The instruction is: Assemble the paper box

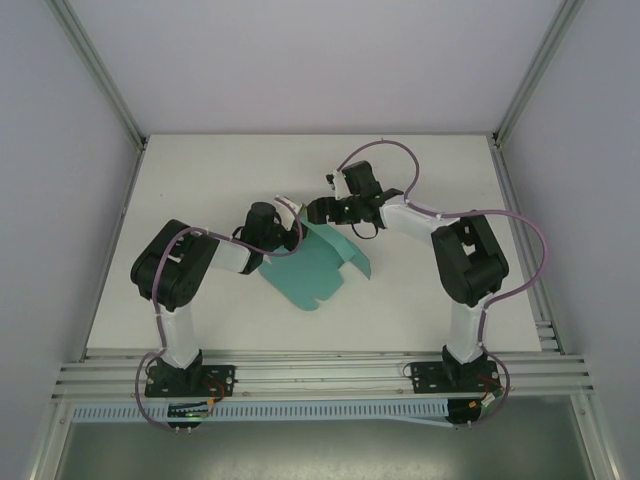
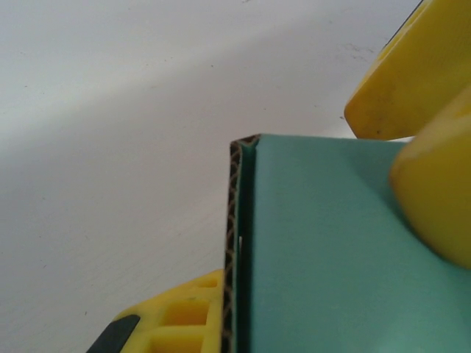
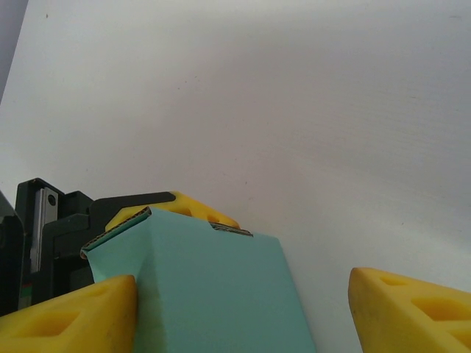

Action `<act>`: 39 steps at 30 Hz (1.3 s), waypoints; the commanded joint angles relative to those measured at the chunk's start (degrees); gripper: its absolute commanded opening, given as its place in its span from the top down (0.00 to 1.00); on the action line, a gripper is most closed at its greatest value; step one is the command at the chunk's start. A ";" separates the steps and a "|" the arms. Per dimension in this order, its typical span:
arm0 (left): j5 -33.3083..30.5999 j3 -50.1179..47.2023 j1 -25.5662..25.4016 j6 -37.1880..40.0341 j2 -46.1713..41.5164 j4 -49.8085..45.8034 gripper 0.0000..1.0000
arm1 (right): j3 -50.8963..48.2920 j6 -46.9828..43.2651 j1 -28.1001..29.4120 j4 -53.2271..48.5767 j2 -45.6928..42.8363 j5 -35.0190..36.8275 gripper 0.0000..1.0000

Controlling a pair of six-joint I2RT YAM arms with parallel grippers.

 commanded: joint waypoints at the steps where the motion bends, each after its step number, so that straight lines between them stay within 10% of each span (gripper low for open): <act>1: -1.53 2.54 -0.33 0.30 2.04 -2.52 1.00 | -4.45 -1.48 0.71 -16.29 6.38 10.54 0.27; 8: -6.85 2.92 -0.34 -3.49 -0.12 -5.18 1.00 | -4.56 -0.59 1.11 -13.68 0.12 10.79 0.23; 14: -12.35 2.60 -0.29 -7.03 -4.96 -8.93 1.00 | -5.06 0.49 0.64 -8.93 -13.91 16.24 0.01; 28: -14.78 2.42 -0.33 -13.89 -18.83 -17.33 1.00 | -28.69 2.45 -10.15 -5.23 -50.65 22.16 0.01; 39: -12.15 2.43 -0.33 -14.50 -19.91 -17.57 1.00 | -25.32 -5.69 -15.55 0.86 -40.89 -12.14 0.28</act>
